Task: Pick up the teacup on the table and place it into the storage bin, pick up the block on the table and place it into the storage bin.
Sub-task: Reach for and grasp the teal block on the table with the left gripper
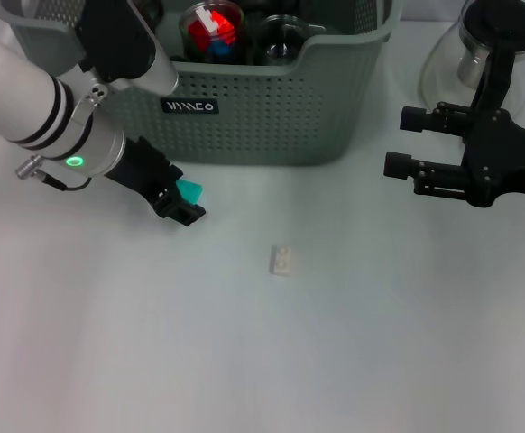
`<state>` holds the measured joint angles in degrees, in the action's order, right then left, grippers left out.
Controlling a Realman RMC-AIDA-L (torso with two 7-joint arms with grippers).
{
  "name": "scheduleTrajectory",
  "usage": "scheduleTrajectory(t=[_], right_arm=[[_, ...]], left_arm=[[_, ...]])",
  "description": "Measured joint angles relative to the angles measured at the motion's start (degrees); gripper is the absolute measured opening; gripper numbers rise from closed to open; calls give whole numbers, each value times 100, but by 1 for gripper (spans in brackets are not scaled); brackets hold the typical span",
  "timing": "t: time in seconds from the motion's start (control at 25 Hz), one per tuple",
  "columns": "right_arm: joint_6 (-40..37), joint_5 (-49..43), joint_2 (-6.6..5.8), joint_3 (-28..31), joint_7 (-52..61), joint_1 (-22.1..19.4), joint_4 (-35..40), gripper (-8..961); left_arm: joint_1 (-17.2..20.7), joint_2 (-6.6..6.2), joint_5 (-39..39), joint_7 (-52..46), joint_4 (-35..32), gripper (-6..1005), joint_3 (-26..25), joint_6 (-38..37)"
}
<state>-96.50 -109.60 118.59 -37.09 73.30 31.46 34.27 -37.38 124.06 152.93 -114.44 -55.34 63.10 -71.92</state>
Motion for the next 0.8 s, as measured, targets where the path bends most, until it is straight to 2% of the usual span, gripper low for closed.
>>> scheduleTrajectory(t=[0.16, 0.52, 0.8], right_arm=[[0, 0, -2, 0, 0, 0, -6, 761], [0, 0, -13, 0, -1, 0, -9, 761], [0, 0, -11, 0, -1, 0, -9, 760]], left_arm=[[-29, -7, 4, 0, 61, 702, -3, -15], [-7, 14, 17, 0, -144, 702, 44, -640], [24, 25, 10, -1, -265, 702, 180, -839]])
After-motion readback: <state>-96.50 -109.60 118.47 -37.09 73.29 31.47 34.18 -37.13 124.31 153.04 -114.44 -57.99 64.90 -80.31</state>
